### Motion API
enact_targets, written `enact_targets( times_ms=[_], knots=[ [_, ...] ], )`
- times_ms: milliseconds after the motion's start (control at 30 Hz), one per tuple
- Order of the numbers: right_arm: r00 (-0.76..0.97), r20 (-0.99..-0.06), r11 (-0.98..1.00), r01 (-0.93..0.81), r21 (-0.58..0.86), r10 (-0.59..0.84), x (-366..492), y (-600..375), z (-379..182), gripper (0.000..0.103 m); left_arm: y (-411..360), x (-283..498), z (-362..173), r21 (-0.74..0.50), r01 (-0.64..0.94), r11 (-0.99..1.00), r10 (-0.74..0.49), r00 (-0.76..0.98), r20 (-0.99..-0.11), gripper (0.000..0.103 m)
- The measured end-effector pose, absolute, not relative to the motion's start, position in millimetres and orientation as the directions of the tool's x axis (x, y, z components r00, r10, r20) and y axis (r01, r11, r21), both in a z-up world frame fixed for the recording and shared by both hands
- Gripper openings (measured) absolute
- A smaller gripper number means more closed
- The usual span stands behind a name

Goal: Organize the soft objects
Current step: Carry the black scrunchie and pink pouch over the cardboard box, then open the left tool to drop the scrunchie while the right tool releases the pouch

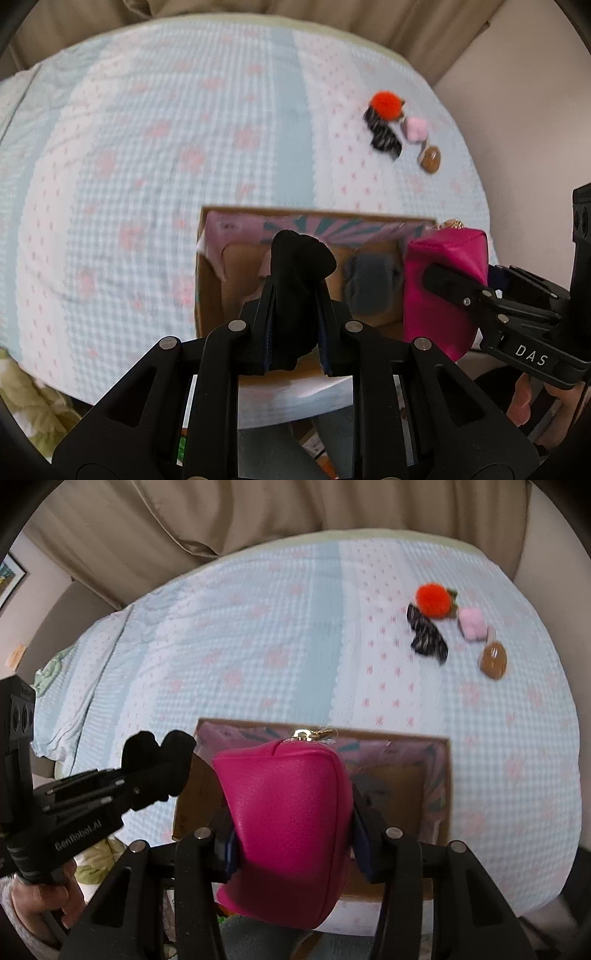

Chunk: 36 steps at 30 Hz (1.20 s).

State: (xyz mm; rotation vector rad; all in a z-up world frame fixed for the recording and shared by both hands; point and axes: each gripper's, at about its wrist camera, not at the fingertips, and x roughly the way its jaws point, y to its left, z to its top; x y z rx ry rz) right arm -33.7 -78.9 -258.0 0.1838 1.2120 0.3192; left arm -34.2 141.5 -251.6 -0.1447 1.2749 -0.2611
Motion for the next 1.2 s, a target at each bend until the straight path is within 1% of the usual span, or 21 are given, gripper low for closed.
enact_targets(
  times_ms=[200,400,633,700,733,767,800,833,867,900,1000,1200],
  knots=[
    [0.274,-0.910,0.950,-0.087,0.299,0.311,-31.9,-52.5,-298.8,0.045,140.7,-30.8,-296.0,-0.234,0.135,0.963,-0.259,0.206,-0.944,0.016],
    [0.226,-0.933,0.960,-0.068,0.273,0.281,-22.2,-43.4,-333.6,0.045,133.6,-31.2,-332.8,-0.196,0.164,0.967,-0.221,0.154,-0.963,0.016],
    [0.195,-0.945,0.964,-0.103,0.245,0.262,-7.0,-41.7,-350.2,0.045,121.2,-27.1,-342.5,-0.164,0.217,0.962,-0.198,0.142,-0.970,0.017],
    [0.184,-0.945,0.961,-0.107,0.253,0.270,-0.8,-43.0,-353.4,0.045,117.6,-23.4,-342.2,-0.170,0.220,0.960,-0.203,0.138,-0.969,0.018],
    [0.180,-0.946,0.961,-0.109,0.255,0.271,1.7,-43.4,-354.7,0.045,116.1,-22.9,-342.5,-0.169,0.220,0.961,-0.201,0.134,-0.970,0.030],
    [0.172,-0.947,0.960,-0.110,0.256,0.272,5.2,-44.2,-357.1,0.049,115.4,-23.1,-342.0,-0.165,0.222,0.961,-0.198,0.134,-0.971,0.070],
    [0.165,-0.948,0.960,-0.105,0.259,0.273,7.6,-45.3,-358.8,0.052,113.4,-23.3,-342.3,-0.165,0.225,0.960,-0.198,0.134,-0.971,0.098],
    [0.166,-0.947,0.960,-0.097,0.261,0.274,9.0,-47.1,-359.3,0.067,114.3,-23.4,-341.7,-0.174,0.226,0.958,-0.209,0.139,-0.968,0.102],
    [0.181,-0.944,0.960,-0.085,0.266,0.277,10.5,-51.3,-358.4,0.093,113.0,-23.6,-342.7,-0.176,0.228,0.958,-0.211,0.140,-0.967,0.103],
    [0.193,-0.940,0.960,-0.078,0.270,0.280,11.2,-54.2,-357.4,0.103,111.5,-23.5,-343.8,-0.175,0.229,0.958,-0.210,0.136,-0.968,0.103],
    [0.225,-0.924,0.951,-0.045,0.306,0.308,12.6,-63.6,-353.5,0.103,106.5,-23.8,-344.8,-0.168,0.227,0.959,-0.202,0.135,-0.970,0.103],
    [0.197,-0.928,0.948,-0.024,0.318,0.316,13.9,-66.1,-355.9,0.103,102.5,-21.9,-344.5,-0.162,0.218,0.962,-0.192,0.123,-0.974,0.103]
  ],
)
